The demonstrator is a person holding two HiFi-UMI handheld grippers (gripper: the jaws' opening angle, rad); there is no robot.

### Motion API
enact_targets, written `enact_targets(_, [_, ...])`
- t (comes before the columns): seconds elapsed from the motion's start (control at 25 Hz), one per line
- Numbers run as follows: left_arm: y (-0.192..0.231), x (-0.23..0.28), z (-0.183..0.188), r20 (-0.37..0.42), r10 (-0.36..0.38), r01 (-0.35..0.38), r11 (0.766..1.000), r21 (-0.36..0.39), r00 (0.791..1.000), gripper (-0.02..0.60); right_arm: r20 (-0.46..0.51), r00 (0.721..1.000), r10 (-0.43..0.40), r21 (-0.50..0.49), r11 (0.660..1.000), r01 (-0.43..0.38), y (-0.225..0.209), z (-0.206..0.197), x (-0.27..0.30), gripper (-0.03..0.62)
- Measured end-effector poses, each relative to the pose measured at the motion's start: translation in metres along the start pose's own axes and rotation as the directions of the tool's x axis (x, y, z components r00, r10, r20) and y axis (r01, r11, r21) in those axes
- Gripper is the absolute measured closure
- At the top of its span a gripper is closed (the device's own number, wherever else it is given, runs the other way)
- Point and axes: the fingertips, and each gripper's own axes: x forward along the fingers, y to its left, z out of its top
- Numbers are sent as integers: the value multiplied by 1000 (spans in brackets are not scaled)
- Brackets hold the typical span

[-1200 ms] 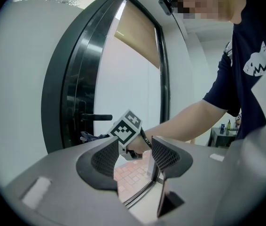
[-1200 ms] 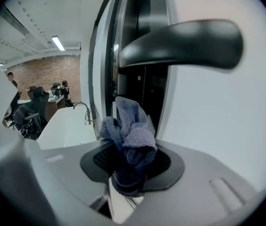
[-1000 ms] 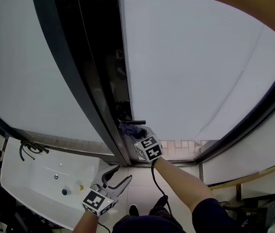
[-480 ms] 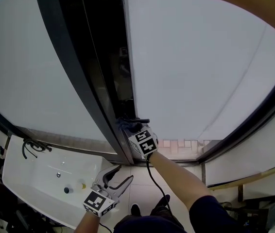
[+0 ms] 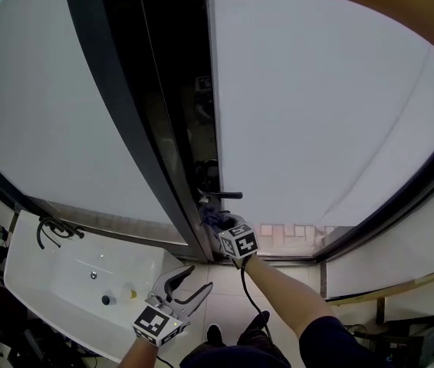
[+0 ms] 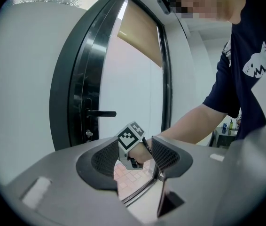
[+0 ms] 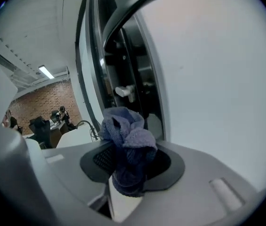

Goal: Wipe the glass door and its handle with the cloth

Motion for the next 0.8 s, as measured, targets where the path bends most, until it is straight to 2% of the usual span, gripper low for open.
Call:
enact_targets(0.32, [2, -1, -8, -18, 14, -14, 1000, -7, 1000, 365, 79, 997, 1, 25, 1000, -3, 3, 42, 23, 454])
enact_targets(0.52, [4, -3, -3, -11, 15, -16, 1000, -26, 1000, 365, 119, 993, -21, 21, 1000, 18, -1, 57, 11, 454])
enact_targets(0.64, [3, -4, -5, -5, 9, -9, 1000, -6, 1000, 365, 122, 992, -41, -7, 999, 42, -5, 59, 2, 454])
enact_targets(0.8, [0, -3, -1, 5, -3, 3, 1000, 2, 1000, 365, 161, 983, -87, 32, 996, 83, -23, 61, -19, 454])
